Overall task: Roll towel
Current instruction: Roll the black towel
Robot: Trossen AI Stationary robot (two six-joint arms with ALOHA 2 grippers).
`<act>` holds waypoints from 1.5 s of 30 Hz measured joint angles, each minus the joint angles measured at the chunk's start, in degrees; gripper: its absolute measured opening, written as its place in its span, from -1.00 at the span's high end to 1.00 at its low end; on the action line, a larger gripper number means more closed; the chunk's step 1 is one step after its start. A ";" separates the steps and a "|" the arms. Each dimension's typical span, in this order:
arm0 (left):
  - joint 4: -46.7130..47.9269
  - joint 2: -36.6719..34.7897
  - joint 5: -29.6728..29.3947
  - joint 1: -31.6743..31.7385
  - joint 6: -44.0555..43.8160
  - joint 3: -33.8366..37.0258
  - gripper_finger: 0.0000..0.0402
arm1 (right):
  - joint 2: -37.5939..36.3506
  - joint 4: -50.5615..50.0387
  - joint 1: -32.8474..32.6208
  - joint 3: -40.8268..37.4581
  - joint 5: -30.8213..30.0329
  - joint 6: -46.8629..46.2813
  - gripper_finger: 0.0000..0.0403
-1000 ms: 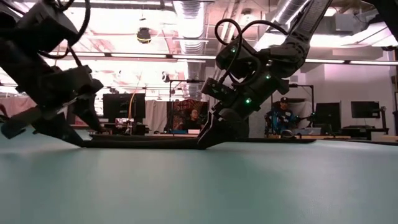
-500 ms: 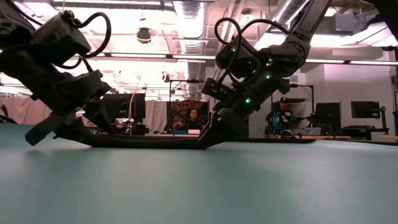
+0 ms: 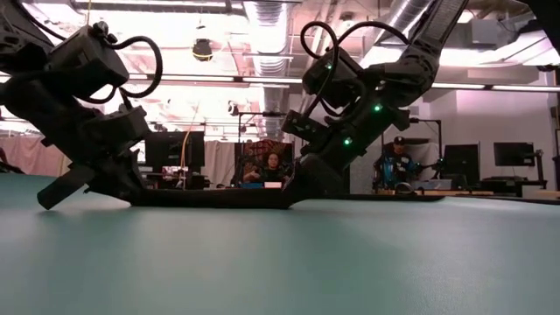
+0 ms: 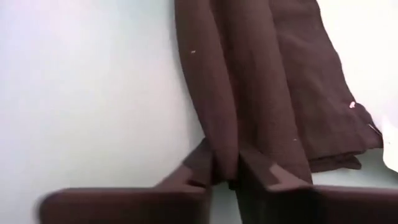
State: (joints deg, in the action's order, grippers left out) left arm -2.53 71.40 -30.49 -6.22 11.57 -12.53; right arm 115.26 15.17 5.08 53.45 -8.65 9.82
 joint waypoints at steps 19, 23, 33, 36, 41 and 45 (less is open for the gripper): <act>11.18 -0.12 3.43 -1.66 -15.22 -9.46 1.00 | -13.55 -13.07 -2.71 -0.26 1.88 -23.40 0.91; 13.04 -0.15 4.04 -1.22 -15.30 -11.67 1.00 | -16.63 -14.27 -2.75 -0.28 1.84 -27.74 0.91; 13.20 -0.57 5.87 3.36 -15.01 -12.89 1.00 | -18.13 -18.11 0.67 0.40 5.15 -36.87 0.91; 13.15 -0.97 7.90 4.70 -13.28 -14.09 1.00 | -16.39 -21.36 1.35 2.51 5.80 -37.41 0.91; 12.59 -0.98 10.62 9.00 -9.94 -14.71 1.00 | -14.60 -24.36 1.94 6.90 5.52 -35.33 0.91; 12.19 -0.98 13.87 12.99 -7.89 -14.69 1.00 | -14.51 -27.18 2.62 8.99 4.38 -34.40 0.91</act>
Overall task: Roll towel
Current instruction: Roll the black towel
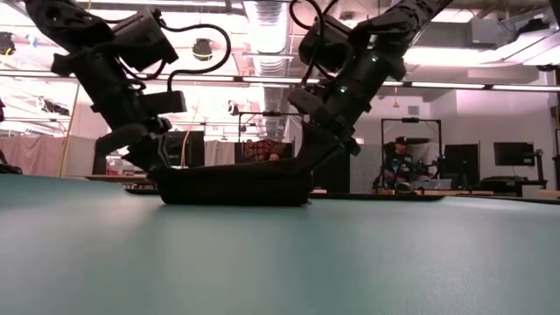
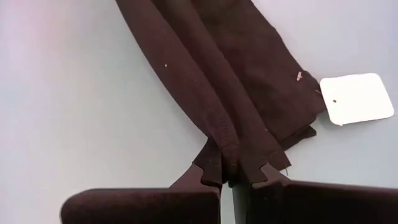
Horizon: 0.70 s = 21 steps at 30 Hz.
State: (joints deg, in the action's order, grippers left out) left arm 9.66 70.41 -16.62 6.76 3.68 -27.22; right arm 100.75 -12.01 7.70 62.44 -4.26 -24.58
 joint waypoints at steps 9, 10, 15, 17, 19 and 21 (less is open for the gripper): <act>-1.43 0.00 4.76 6.45 3.27 0.00 1.00 | 0.84 -5.22 3.81 1.20 1.36 -2.21 0.91; -1.95 0.00 6.31 7.22 3.41 0.00 1.00 | 0.92 -5.63 4.19 1.20 1.43 -2.23 0.91; -3.65 0.02 10.51 10.24 4.09 -0.02 1.00 | 2.53 -4.37 5.20 1.24 1.50 -2.16 0.91; -3.97 0.02 11.01 11.13 4.78 0.08 1.00 | 3.01 -3.93 5.38 1.24 1.50 -2.16 0.91; -4.71 0.02 11.01 12.13 5.42 0.58 1.00 | 3.71 -3.34 5.68 1.26 1.63 -2.14 0.91; -6.14 0.02 11.67 13.07 5.65 1.04 1.00 | 4.28 -2.92 5.75 1.26 1.63 -2.14 0.91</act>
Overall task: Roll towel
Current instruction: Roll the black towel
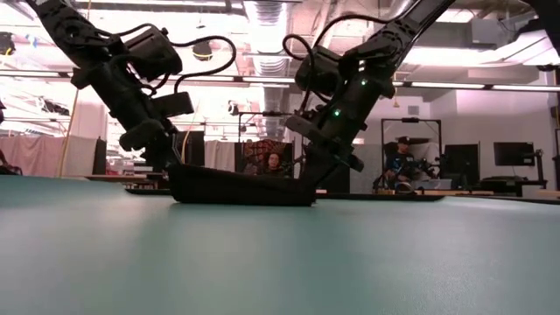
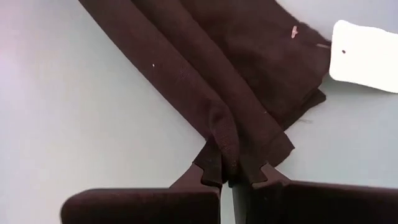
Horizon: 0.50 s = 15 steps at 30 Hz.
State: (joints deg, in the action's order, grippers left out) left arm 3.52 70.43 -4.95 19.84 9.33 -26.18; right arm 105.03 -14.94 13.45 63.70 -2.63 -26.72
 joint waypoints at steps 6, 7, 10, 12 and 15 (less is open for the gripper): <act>-0.52 0.00 2.24 1.95 0.97 0.14 1.00 | -0.06 -0.58 -0.57 1.94 0.22 0.28 0.91; -0.54 0.00 2.28 2.13 0.97 0.14 1.00 | -0.04 -0.79 -0.57 2.60 0.22 0.77 0.91; -0.32 0.00 4.34 2.23 0.38 0.14 1.00 | -0.12 -1.90 -0.67 3.97 0.45 2.11 0.91; -0.24 0.00 7.28 2.13 -0.61 0.16 1.00 | -0.13 -3.01 -1.05 3.98 1.18 1.85 0.91; 0.36 0.00 15.08 1.99 -2.41 0.16 1.00 | -0.13 -5.12 -2.02 3.96 5.48 1.40 0.91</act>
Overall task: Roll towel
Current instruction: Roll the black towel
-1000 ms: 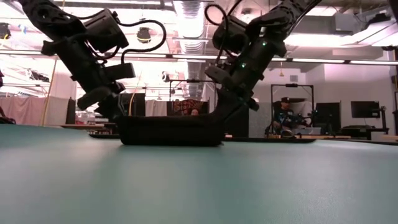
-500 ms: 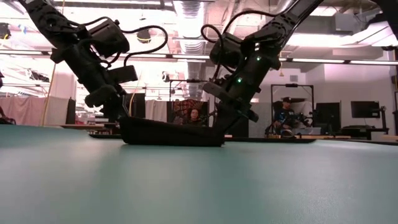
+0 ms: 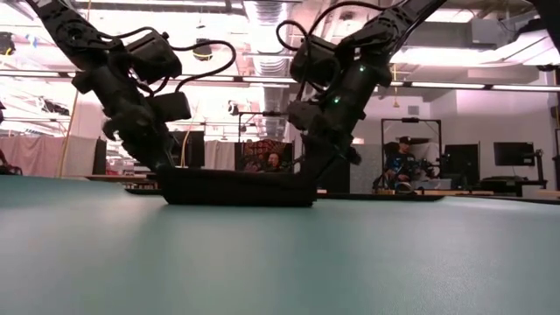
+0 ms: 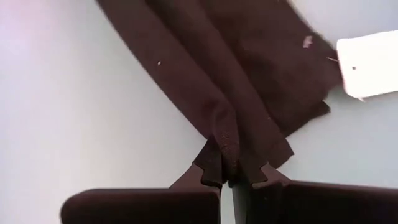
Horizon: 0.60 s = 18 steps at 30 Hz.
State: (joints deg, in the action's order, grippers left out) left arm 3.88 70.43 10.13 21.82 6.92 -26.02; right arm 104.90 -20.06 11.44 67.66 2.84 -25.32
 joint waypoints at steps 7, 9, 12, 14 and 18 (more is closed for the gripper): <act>-0.15 0.00 5.14 0.50 -2.11 0.00 1.00 | 0.00 -3.17 0.18 0.00 9.66 -2.02 0.91; 0.15 0.00 5.82 0.48 -2.13 0.00 1.00 | 0.00 -3.34 0.82 0.00 12.41 -2.25 0.91; 0.19 0.09 7.12 0.50 -2.20 0.00 1.00 | 0.18 -3.48 1.33 0.00 13.97 -2.71 0.91; -0.13 0.77 7.60 0.48 -2.14 0.00 1.00 | 0.39 -3.92 1.79 -0.04 14.04 -2.83 0.91; -1.12 4.44 7.31 0.48 -1.93 -0.04 1.00 | 0.39 -3.60 2.66 -1.37 13.79 -3.20 0.91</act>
State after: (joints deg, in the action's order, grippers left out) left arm 2.77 74.87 17.44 22.31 4.99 -26.06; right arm 105.30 -23.66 14.10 66.29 16.64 -28.52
